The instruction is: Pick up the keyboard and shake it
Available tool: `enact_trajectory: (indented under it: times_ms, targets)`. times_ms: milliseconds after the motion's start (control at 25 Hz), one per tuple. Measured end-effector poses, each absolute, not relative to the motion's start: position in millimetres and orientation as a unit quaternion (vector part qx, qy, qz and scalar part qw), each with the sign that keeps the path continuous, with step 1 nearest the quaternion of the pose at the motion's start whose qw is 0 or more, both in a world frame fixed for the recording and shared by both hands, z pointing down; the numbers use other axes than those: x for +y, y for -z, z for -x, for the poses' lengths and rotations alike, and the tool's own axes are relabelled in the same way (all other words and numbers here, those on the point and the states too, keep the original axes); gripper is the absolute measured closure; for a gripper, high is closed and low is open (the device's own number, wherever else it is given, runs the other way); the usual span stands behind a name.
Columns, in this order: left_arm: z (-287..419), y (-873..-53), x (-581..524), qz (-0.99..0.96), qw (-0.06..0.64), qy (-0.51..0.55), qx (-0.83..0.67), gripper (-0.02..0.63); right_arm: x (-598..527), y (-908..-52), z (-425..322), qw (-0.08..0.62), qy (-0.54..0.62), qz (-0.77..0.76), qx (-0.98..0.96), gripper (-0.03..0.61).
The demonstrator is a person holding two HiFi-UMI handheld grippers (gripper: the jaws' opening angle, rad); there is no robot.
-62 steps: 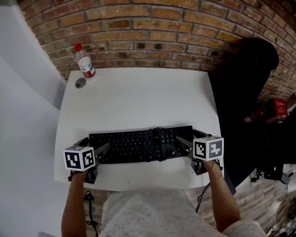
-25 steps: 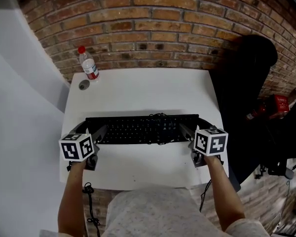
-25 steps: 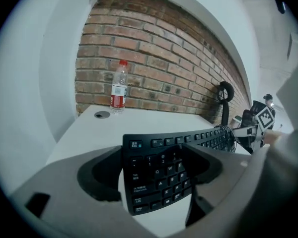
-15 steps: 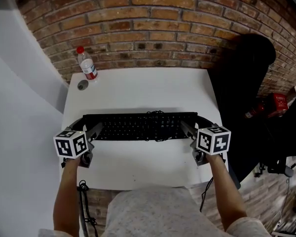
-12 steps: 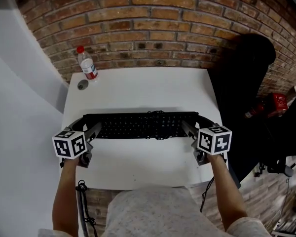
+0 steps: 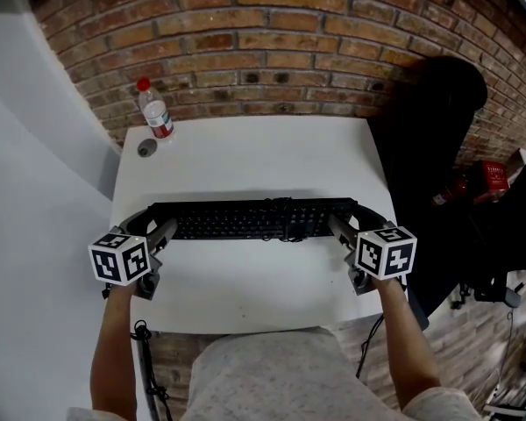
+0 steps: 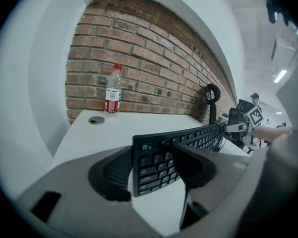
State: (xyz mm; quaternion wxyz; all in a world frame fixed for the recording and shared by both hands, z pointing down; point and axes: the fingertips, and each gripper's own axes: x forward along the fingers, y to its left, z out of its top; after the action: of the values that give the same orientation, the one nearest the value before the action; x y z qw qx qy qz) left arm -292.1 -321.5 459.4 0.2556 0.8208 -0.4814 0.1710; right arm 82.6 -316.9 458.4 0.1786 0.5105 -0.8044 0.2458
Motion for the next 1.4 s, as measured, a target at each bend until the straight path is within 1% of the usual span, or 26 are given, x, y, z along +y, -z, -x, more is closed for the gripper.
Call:
enact_trajectory:
  times_ms: [360, 1000, 1400]
  targets:
    - [295, -457, -304, -0.831, 0.248, -0.171, -0.468, 0.364, -297, -458, -80, 0.178, -0.232, -0.53, -0.796, 0.31]
    - [296, -457, -264, -0.837, 0.227, -0.208, -0.452, 0.362, -253, -456, -78, 0.192, -0.202, -0.563, -0.778, 0.307]
    - [293, -464, -232, -0.831, 0.21, -0.238, -0.458, 0.36, -232, -462, -81, 0.2, -0.187, -0.555, -0.786, 0.311]
